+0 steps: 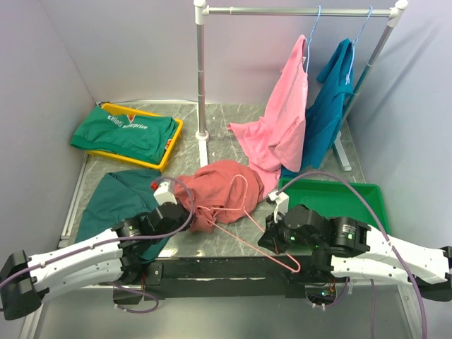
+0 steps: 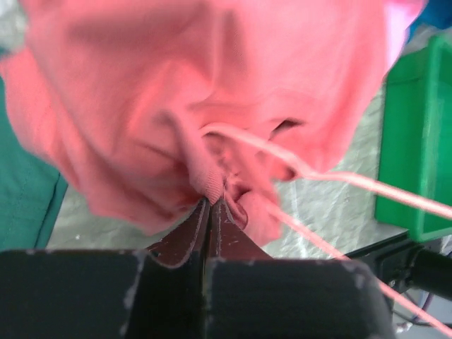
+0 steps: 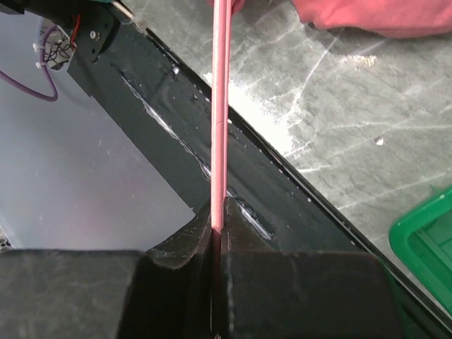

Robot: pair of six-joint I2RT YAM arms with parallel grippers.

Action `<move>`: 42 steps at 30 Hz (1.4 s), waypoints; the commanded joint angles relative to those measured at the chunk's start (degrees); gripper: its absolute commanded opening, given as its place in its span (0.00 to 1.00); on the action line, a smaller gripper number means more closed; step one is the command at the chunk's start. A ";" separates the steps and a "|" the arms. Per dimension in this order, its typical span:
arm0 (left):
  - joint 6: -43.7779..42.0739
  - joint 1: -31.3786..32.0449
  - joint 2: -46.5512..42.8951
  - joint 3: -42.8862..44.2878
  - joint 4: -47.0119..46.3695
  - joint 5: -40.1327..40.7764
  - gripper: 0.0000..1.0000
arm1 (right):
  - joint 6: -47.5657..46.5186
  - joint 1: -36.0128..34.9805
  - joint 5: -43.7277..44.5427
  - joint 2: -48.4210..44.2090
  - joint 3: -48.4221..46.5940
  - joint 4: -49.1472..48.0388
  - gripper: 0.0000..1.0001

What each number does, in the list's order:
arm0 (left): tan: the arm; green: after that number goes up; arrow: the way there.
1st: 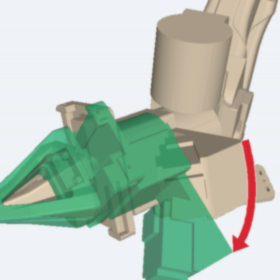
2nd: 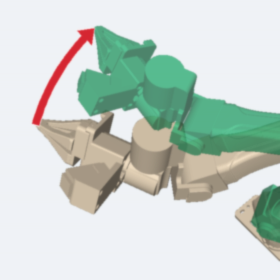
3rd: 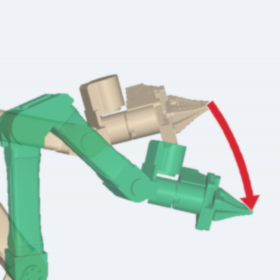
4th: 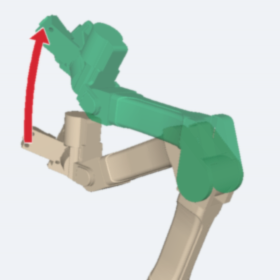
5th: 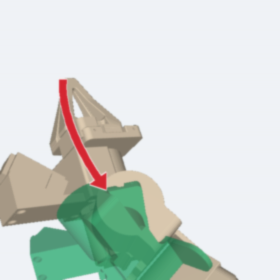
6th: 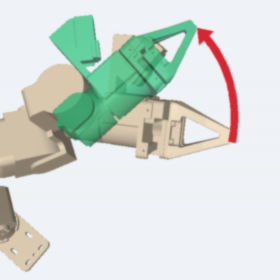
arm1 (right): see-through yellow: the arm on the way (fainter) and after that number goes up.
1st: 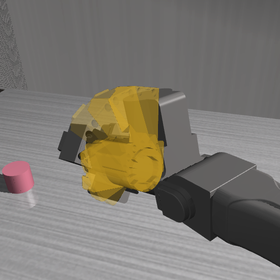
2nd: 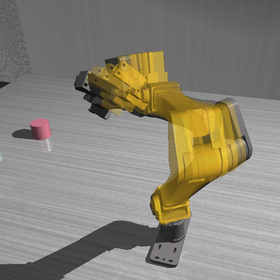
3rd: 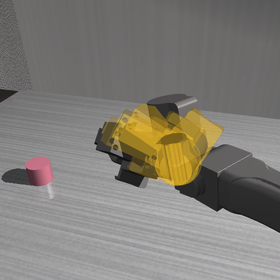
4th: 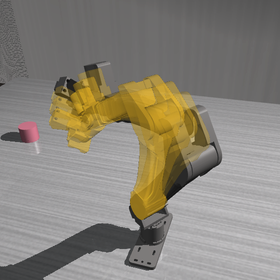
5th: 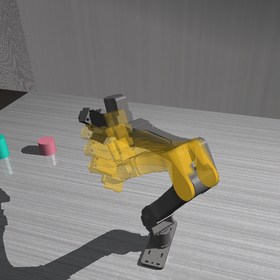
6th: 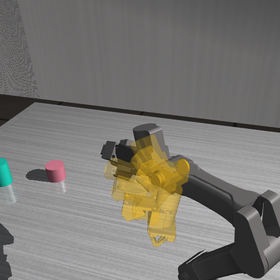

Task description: Place the t-shirt on the hanger

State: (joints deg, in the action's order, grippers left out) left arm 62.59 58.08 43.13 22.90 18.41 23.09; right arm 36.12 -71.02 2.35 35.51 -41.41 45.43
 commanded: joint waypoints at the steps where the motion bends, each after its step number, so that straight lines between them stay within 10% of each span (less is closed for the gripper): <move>1: -4.57 -0.16 0.10 9.52 5.30 6.61 0.01 | -1.49 -0.52 2.30 0.62 -2.97 -5.43 0.00; 17: -21.43 -0.16 -1.56 24.56 12.01 5.49 0.01 | -10.97 -0.52 2.13 4.74 -0.08 -31.70 0.00; 27: -35.86 -0.16 -0.07 36.42 5.42 4.88 0.01 | -12.83 5.79 7.84 13.80 -5.17 -37.78 0.00; 35: -36.75 -0.34 3.98 43.98 9.95 15.38 0.01 | -7.73 15.13 19.00 3.18 -5.70 -31.48 0.00; 42: -39.03 -8.24 3.01 42.50 8.31 16.38 0.01 | -10.71 5.69 1.23 0.78 -0.70 -30.84 0.00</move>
State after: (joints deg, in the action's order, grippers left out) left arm 26.65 54.08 47.07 64.47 29.02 38.61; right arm 26.72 -56.97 8.99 33.85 -44.53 16.73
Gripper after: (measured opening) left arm 0.024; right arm 0.059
